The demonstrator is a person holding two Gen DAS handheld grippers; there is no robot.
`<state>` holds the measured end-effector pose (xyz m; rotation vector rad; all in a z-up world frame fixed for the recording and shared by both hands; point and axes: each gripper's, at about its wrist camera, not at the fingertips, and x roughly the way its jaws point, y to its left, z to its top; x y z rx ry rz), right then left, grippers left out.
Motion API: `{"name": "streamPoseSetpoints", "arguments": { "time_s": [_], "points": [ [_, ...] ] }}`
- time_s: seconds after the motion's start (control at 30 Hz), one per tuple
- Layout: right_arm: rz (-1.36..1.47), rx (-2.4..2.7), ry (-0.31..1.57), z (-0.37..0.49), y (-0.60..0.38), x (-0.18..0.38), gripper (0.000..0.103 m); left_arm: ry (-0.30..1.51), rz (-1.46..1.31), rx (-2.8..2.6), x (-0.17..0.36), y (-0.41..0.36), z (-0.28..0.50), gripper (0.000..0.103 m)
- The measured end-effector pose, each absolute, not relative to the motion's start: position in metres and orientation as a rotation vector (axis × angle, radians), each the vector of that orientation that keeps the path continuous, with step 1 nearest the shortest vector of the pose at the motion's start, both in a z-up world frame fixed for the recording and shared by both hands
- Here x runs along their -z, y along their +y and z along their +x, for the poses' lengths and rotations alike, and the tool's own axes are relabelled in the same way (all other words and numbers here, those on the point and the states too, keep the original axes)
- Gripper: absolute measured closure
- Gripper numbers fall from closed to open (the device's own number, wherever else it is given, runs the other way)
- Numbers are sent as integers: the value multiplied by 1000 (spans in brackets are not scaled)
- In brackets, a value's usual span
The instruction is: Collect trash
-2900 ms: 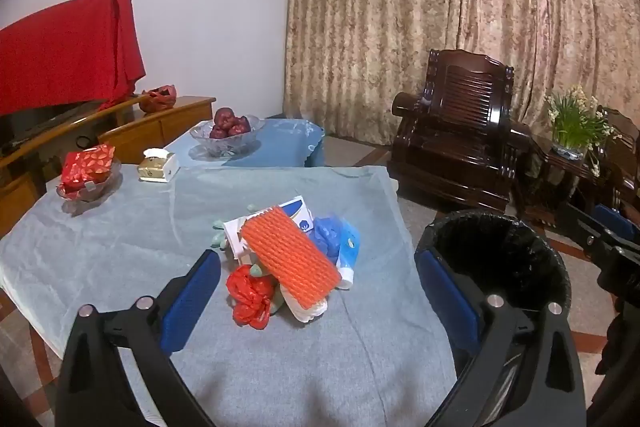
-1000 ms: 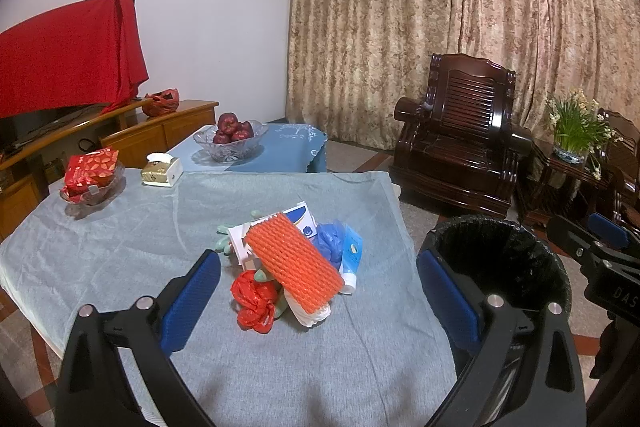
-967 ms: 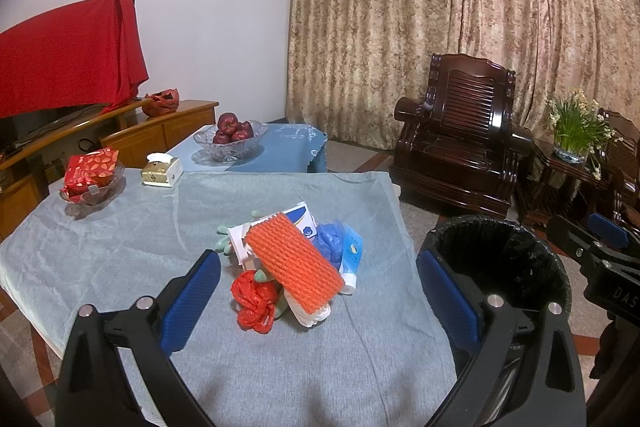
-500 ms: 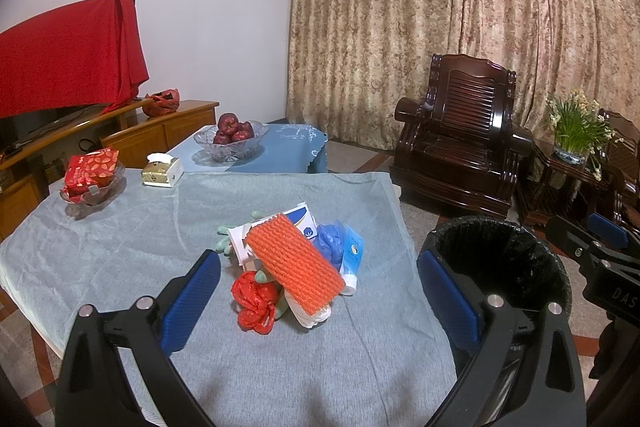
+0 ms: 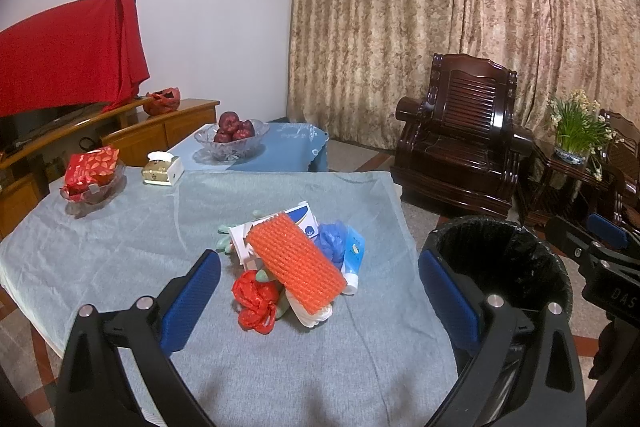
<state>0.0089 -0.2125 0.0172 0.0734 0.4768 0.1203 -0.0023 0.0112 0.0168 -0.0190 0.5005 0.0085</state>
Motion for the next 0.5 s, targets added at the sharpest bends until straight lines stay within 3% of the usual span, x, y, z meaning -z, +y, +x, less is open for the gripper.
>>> {"name": "streamPoseSetpoints", "arguments": {
  "time_s": [0.5],
  "points": [
    [57,-211,508,44,-176,9,5,517,-17,-81,5,52,19,6]
  ]
}}
